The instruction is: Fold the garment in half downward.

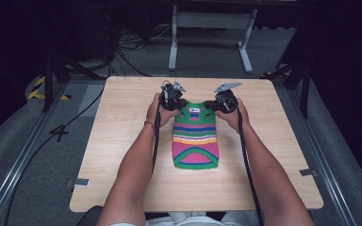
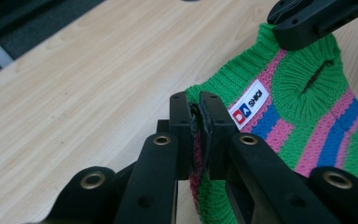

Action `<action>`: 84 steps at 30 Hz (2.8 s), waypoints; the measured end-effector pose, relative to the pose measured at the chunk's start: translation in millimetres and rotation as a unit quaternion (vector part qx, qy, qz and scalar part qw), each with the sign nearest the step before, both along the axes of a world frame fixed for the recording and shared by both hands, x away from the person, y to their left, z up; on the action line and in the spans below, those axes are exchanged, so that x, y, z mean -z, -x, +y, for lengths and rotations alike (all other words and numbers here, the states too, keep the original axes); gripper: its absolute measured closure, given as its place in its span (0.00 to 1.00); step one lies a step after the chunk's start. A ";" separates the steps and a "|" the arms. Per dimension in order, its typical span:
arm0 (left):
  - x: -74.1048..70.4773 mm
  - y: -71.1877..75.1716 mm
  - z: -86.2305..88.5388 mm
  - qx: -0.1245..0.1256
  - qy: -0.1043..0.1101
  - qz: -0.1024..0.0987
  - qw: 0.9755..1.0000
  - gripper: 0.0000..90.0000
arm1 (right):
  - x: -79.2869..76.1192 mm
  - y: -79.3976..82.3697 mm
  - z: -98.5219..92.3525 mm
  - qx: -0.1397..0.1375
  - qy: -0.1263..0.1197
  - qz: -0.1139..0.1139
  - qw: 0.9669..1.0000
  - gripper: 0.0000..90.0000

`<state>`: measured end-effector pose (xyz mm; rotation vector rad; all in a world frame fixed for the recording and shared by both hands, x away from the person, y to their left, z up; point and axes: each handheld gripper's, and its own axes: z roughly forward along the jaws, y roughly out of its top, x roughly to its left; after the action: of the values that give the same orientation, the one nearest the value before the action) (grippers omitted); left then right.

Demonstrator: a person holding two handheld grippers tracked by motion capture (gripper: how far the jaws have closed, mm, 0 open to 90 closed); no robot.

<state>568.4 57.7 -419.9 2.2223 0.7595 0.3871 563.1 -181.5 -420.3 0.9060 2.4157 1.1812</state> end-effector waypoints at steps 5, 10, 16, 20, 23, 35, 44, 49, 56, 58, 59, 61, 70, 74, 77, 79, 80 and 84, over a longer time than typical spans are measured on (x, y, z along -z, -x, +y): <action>-10.6 2.5 0.3 -0.003 -0.011 -0.017 1.000 0.94 | -14.2 3.3 5.8 -0.008 0.005 -0.023 1.000 0.95; -15.4 11.6 8.1 0.019 -0.013 -0.025 0.999 0.94 | -22.0 10.8 4.8 -0.026 0.001 -0.031 0.999 0.95; -12.9 29.6 13.3 0.048 -0.007 -0.034 0.998 0.94 | -21.8 26.8 3.0 -0.057 -0.007 -0.037 0.998 0.95; -9.0 41.6 12.7 0.067 -0.010 -0.037 0.997 0.94 | -15.9 39.0 1.5 -0.079 -0.010 -0.035 0.996 0.95; -6.8 50.3 11.0 0.080 -0.017 -0.041 0.996 0.94 | -8.2 48.4 -1.3 -0.092 -0.005 -0.030 0.995 0.95; -9.5 86.6 6.7 0.128 -0.016 -0.066 0.989 0.93 | -5.3 81.8 -15.4 -0.129 -0.011 -0.032 0.991 0.95; 0.0 114.8 10.9 0.166 -0.044 -0.064 0.983 0.93 | 0.0 106.2 -15.6 -0.172 0.003 -0.021 0.985 0.95; 2.4 128.2 17.2 0.180 -0.038 -0.057 0.981 0.93 | 3.5 121.5 -13.1 -0.186 0.009 -0.018 0.982 0.95; 9.8 150.2 16.0 0.213 -0.061 -0.053 0.974 0.93 | 8.5 141.6 -13.6 -0.198 0.028 -0.015 0.980 0.94; 12.5 158.1 16.1 0.222 -0.067 -0.051 0.971 0.93 | 10.5 146.4 -13.7 -0.202 0.029 -0.010 0.979 0.94; 12.5 158.1 16.1 0.222 -0.067 -0.051 0.971 0.93 | 10.5 146.4 -13.7 -0.202 0.029 -0.010 0.979 0.94; 15.2 163.2 15.3 0.232 -0.076 -0.050 0.968 0.94 | 14.6 153.3 -12.2 -0.210 0.034 -0.004 0.977 0.94; 23.7 183.2 9.1 0.250 -0.094 -0.034 0.963 0.94 | 18.1 169.4 -11.5 -0.230 0.046 0.003 0.972 0.94; 26.9 188.6 8.0 0.256 -0.092 -0.023 0.962 0.94 | 20.6 173.9 -13.9 -0.236 0.053 0.006 0.970 0.94; 32.5 190.9 7.2 0.262 -0.101 -0.020 0.960 0.93 | 24.5 179.0 -15.5 -0.244 0.070 0.008 0.967 0.94; 36.2 193.4 7.3 0.265 -0.101 -0.010 0.959 0.93 | 27.3 182.1 -16.6 -0.247 0.074 0.010 0.966 0.94; 38.1 194.7 7.8 0.265 -0.102 -0.010 0.959 0.93 | 31.5 184.9 -17.7 -0.245 0.078 0.014 0.966 0.94; 41.5 197.5 8.9 0.264 -0.101 -0.008 0.959 0.91 | 34.9 187.8 -19.0 -0.244 0.088 0.016 0.966 0.94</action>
<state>370.9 66.6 -461.4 2.4971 0.0976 0.2193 375.2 -200.5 -455.1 0.2804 2.8100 1.0749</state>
